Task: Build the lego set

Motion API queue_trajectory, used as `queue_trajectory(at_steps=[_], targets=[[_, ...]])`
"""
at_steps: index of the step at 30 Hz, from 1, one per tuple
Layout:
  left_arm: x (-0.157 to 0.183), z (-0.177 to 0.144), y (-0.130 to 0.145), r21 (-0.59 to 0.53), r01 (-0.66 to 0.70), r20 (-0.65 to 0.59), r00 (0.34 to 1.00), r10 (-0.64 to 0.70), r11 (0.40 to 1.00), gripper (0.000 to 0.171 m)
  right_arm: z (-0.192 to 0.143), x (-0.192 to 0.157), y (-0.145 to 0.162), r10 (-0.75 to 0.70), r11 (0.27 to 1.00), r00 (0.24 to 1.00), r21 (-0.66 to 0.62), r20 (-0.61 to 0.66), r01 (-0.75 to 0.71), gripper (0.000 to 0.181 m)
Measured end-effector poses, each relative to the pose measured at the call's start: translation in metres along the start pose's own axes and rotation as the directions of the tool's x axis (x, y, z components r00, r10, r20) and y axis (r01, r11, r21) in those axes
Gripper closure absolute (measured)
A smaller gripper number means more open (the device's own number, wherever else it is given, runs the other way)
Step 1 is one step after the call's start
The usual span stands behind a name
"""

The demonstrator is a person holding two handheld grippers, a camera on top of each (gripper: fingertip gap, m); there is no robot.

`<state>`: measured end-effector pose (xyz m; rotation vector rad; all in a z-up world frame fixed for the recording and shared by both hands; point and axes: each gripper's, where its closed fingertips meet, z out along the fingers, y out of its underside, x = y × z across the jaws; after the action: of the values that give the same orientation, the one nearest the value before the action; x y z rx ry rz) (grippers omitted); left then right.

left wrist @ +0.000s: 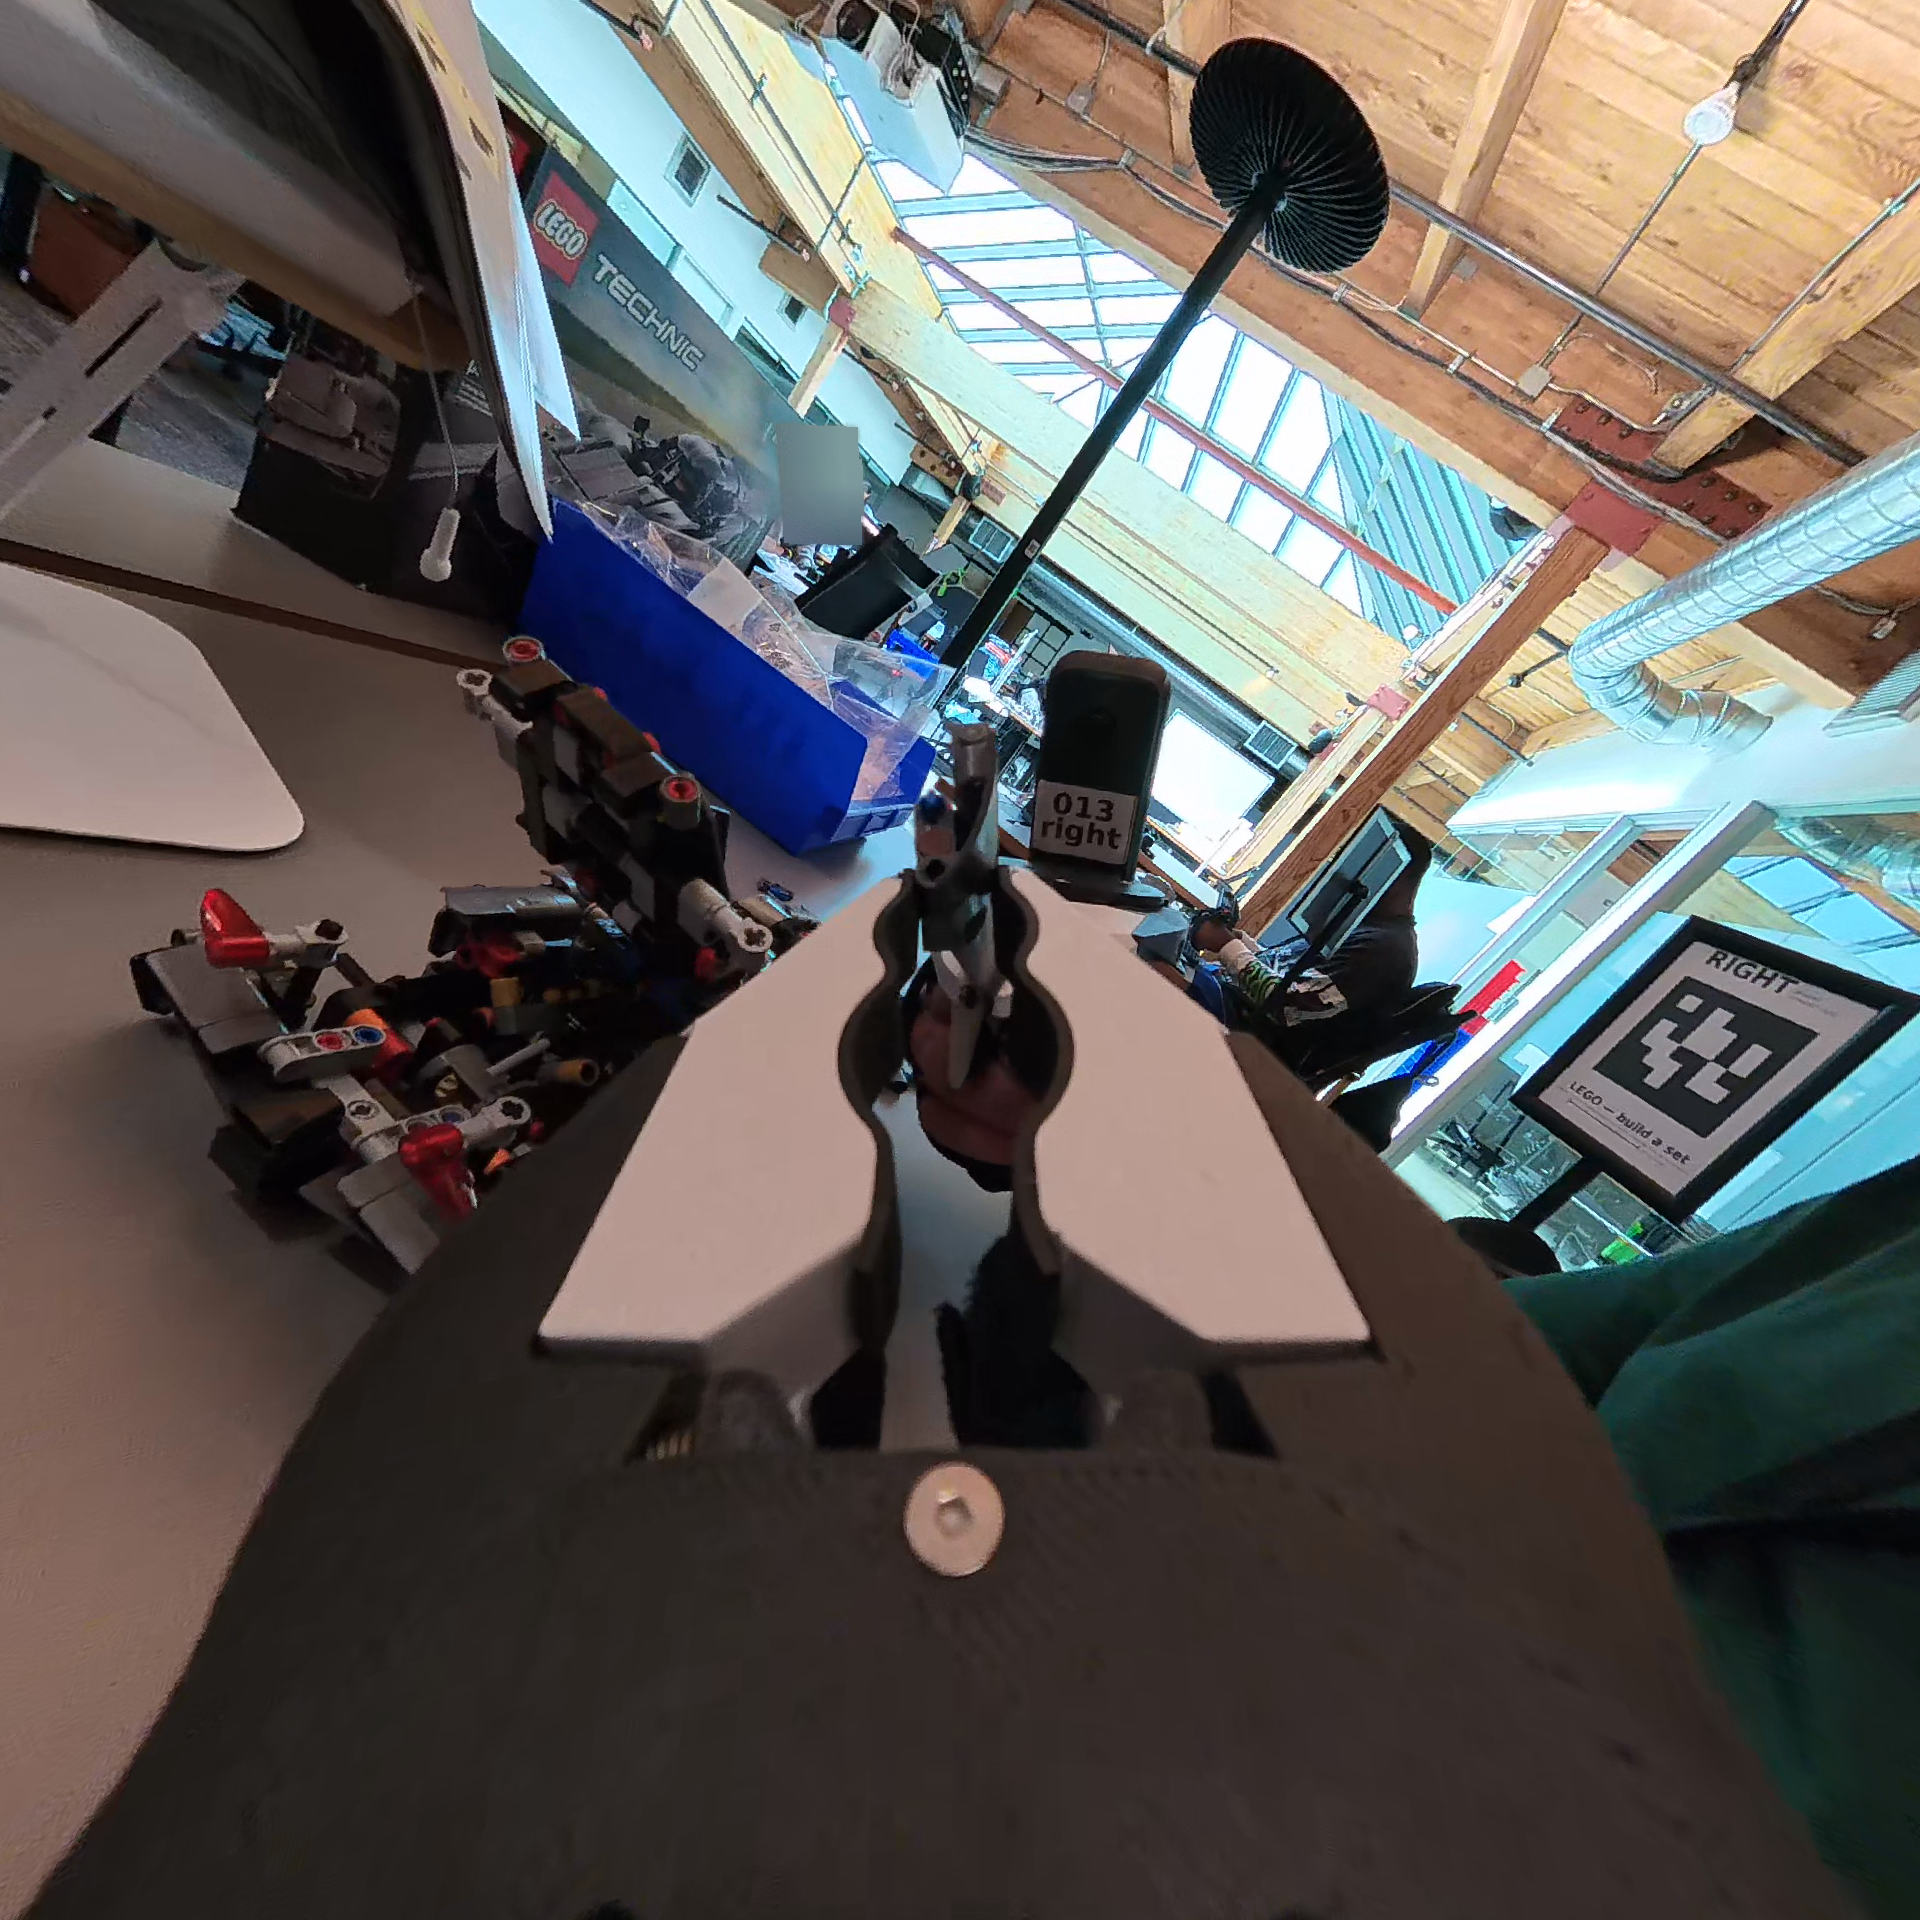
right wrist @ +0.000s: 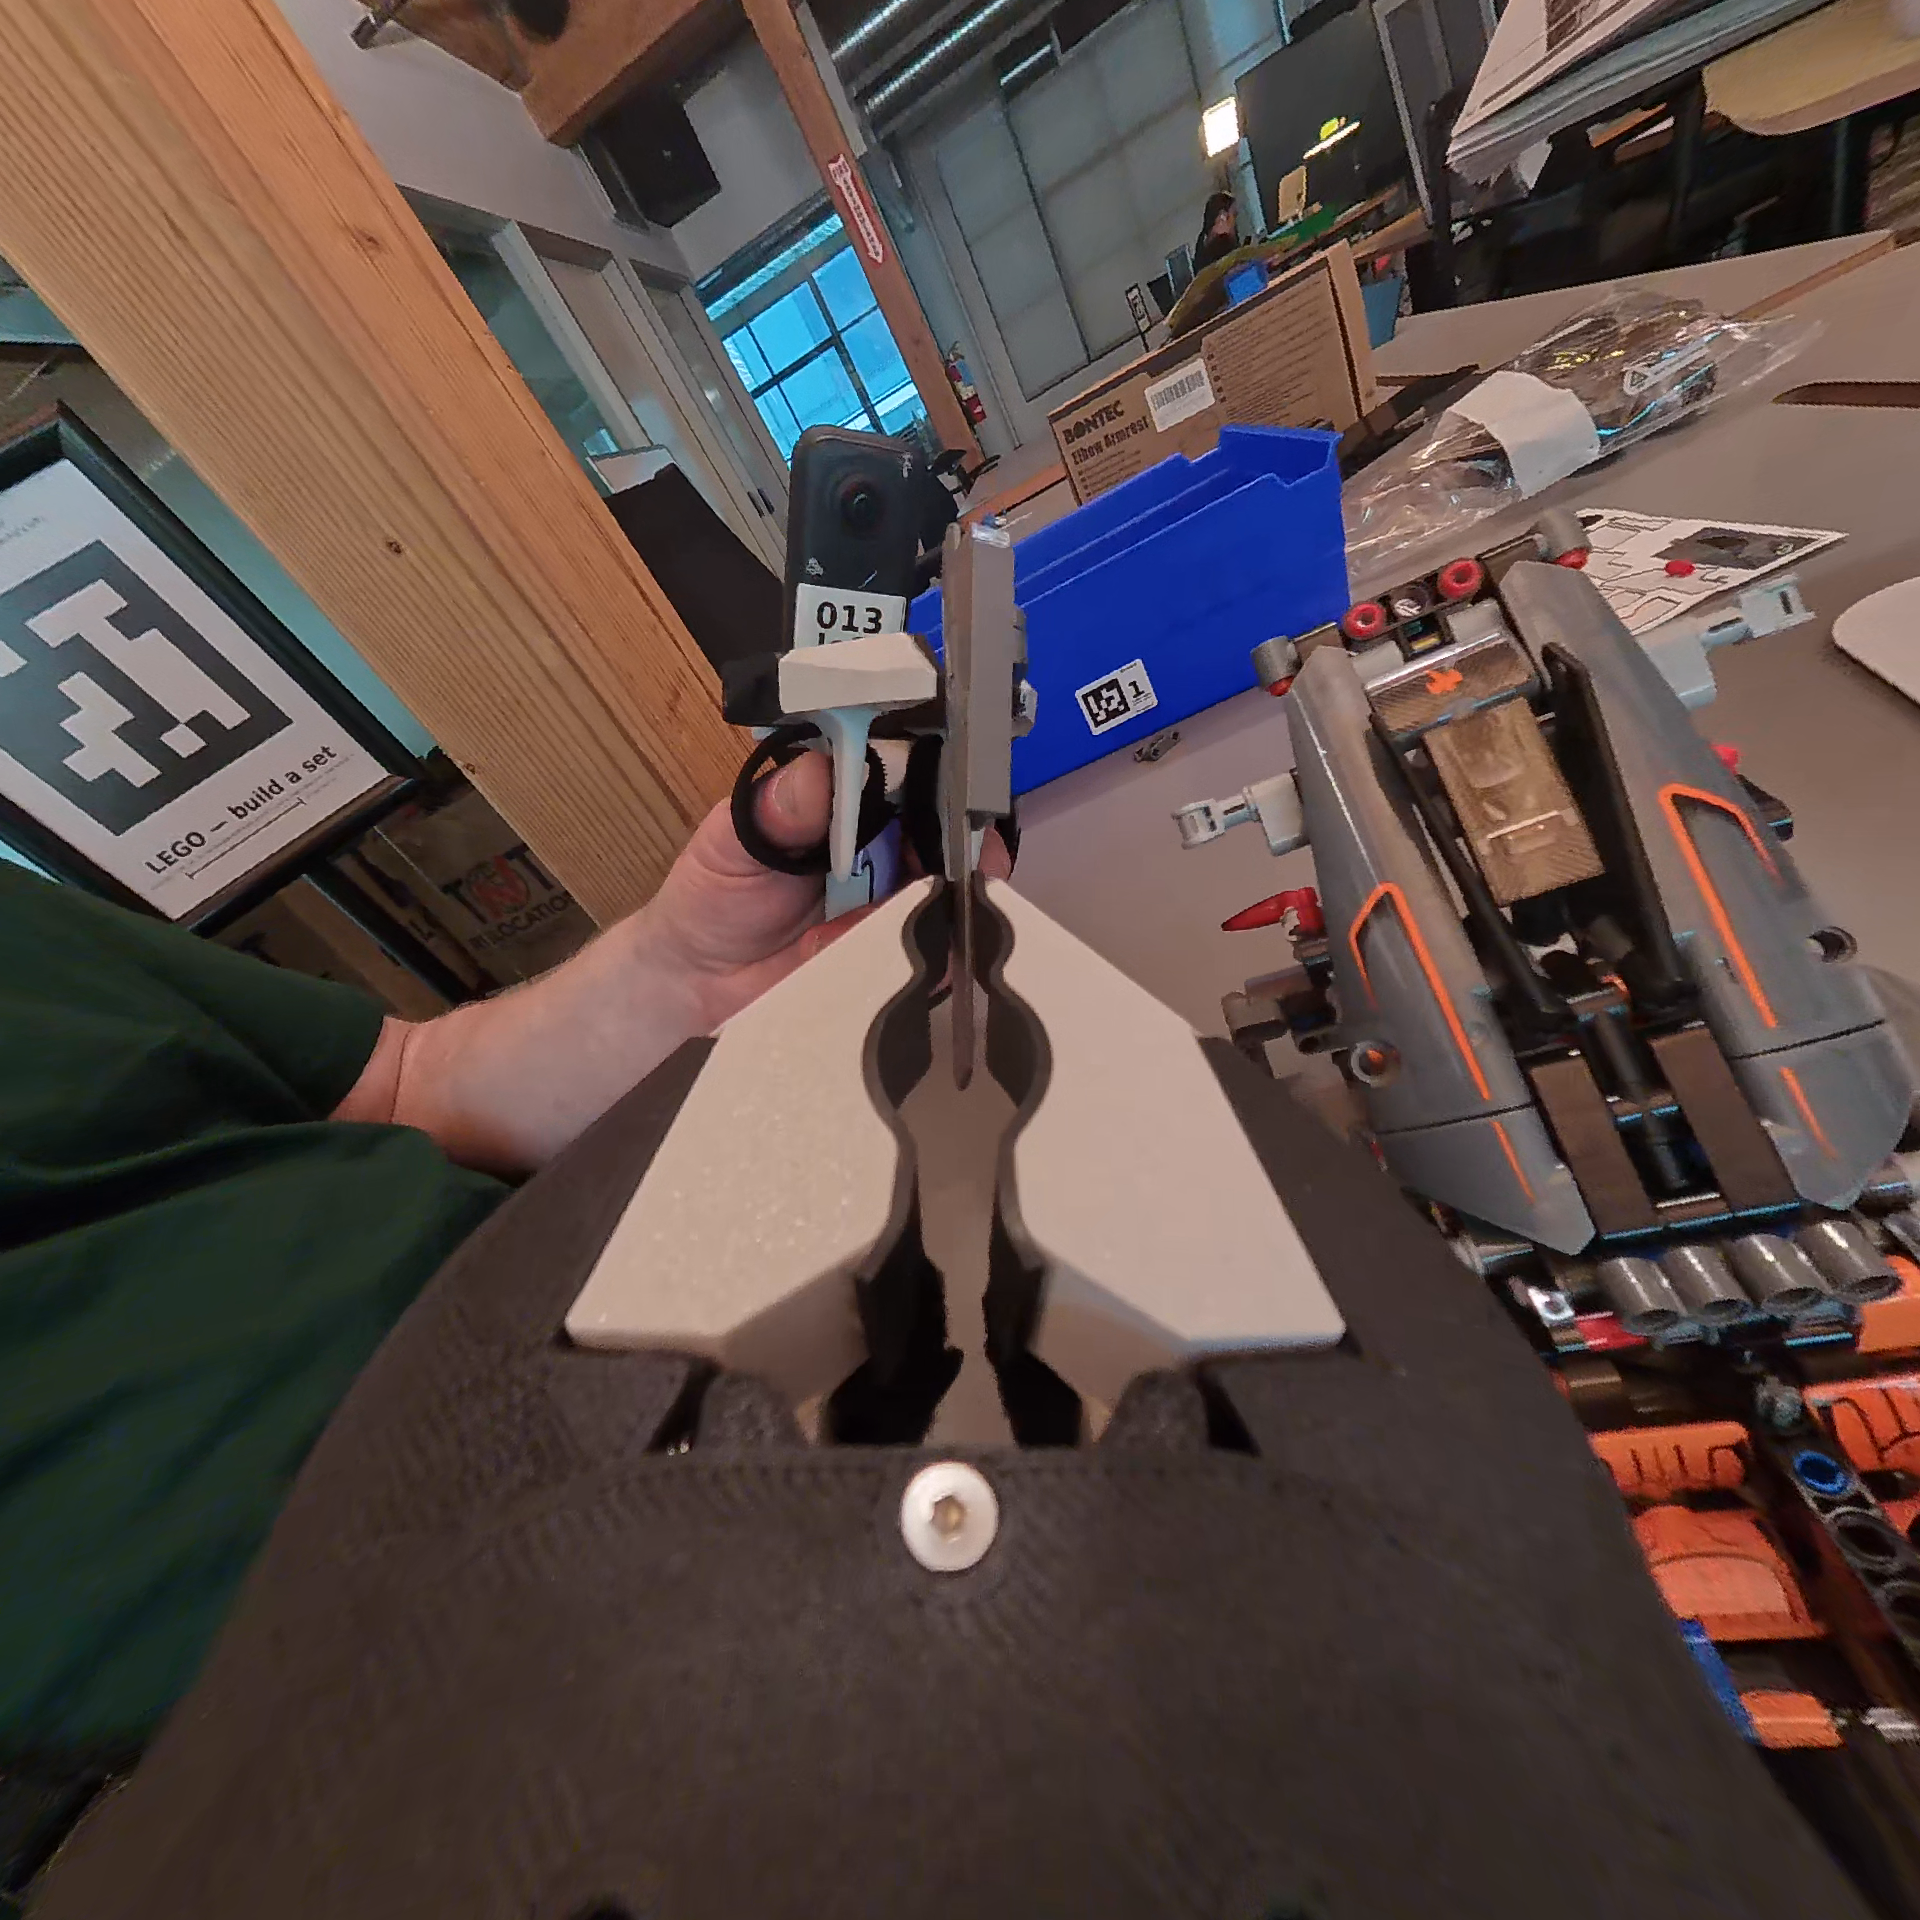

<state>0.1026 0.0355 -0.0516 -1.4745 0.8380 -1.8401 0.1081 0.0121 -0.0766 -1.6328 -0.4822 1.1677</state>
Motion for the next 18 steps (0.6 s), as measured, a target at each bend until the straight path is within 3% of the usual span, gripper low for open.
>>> queue_trajectory(at_steps=[18], targets=[[0.0076,-0.0009,-0.0029,-0.011,-0.037,-0.003,0.999,0.037,0.999,0.16,-0.0012,-0.0071,-0.0065,-0.005,1.0,1.0,0.03,0.025,0.004,0.181]])
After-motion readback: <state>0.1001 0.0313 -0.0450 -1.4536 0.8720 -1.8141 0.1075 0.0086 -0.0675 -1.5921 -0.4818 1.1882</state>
